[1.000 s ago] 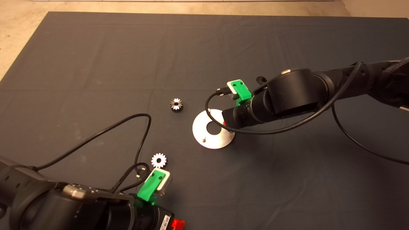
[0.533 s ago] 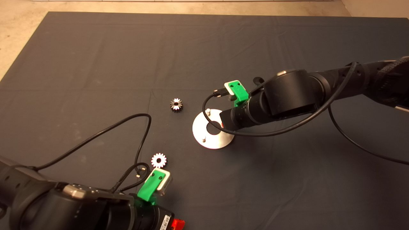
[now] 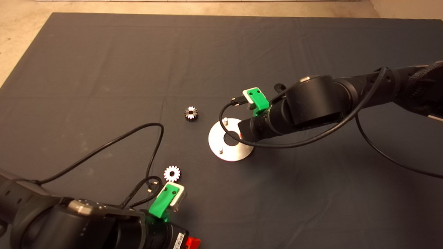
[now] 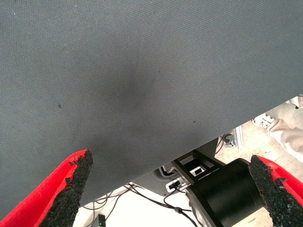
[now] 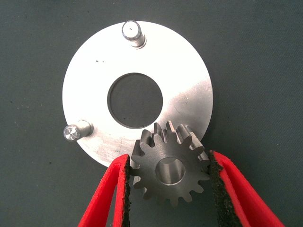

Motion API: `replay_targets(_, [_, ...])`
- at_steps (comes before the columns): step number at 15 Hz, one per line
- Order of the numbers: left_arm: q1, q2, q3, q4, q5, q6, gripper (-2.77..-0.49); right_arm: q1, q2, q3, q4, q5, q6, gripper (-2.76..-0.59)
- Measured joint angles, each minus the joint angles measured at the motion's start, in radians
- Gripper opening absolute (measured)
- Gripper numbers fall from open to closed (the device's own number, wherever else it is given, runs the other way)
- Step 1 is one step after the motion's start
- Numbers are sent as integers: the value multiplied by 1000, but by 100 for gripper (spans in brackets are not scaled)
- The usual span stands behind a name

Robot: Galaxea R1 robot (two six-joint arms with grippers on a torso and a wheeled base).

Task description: Install three planetary gears onto the carrier pins

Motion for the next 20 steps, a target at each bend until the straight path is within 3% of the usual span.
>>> replay_targets(20, [0,0,0,0,0,0,-90,-9,-34,-1,1,-1,-46,-244])
